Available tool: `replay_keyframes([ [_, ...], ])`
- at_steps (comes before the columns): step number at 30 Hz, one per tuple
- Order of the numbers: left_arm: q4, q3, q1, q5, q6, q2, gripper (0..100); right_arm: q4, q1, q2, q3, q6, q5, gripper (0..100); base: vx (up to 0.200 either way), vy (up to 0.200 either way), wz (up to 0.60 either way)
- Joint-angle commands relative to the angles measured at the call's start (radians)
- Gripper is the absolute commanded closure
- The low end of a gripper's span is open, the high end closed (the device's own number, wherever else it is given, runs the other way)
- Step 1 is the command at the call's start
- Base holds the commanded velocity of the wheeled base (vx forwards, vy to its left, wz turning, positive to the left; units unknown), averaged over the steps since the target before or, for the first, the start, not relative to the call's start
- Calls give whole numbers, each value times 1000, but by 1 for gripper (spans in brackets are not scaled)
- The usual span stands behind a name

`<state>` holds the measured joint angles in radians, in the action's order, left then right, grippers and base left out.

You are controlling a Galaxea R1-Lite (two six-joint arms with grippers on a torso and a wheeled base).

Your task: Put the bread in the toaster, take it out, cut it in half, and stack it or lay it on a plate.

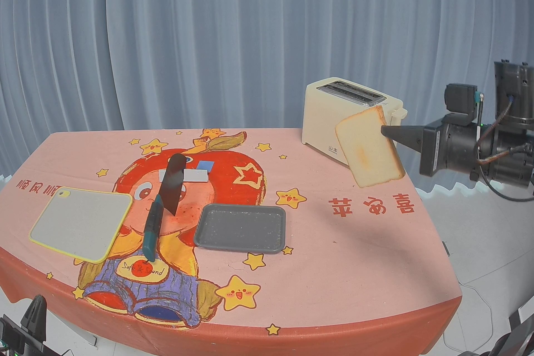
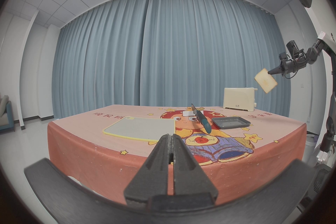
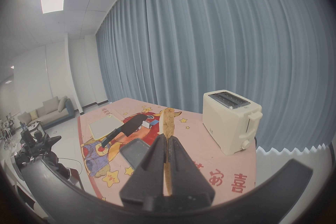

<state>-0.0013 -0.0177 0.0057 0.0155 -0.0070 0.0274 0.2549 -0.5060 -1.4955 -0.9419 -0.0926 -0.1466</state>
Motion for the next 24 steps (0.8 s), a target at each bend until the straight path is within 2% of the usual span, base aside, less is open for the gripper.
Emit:
replay_keyframes([
  [1,0,18,0,1,2,0,100,64,-8,74,98,-1,1,100,0,0,0],
  [4,0,18,0,1,-2,0,100,182,-8,81,160,-10,9,100,0,0,0],
  [7,0,18,0,3,-5,0,100,282,-11,100,224,-41,10,100,0,0,0],
  [11,0,18,0,1,-2,0,100,360,-28,113,262,-58,12,100,0,0,0],
  [21,0,18,0,0,-5,0,100,368,-36,141,264,-59,9,100,0,180,0],
  [24,0,18,0,1,-7,0,100,363,-68,138,265,-59,10,100,0,200,0],
])
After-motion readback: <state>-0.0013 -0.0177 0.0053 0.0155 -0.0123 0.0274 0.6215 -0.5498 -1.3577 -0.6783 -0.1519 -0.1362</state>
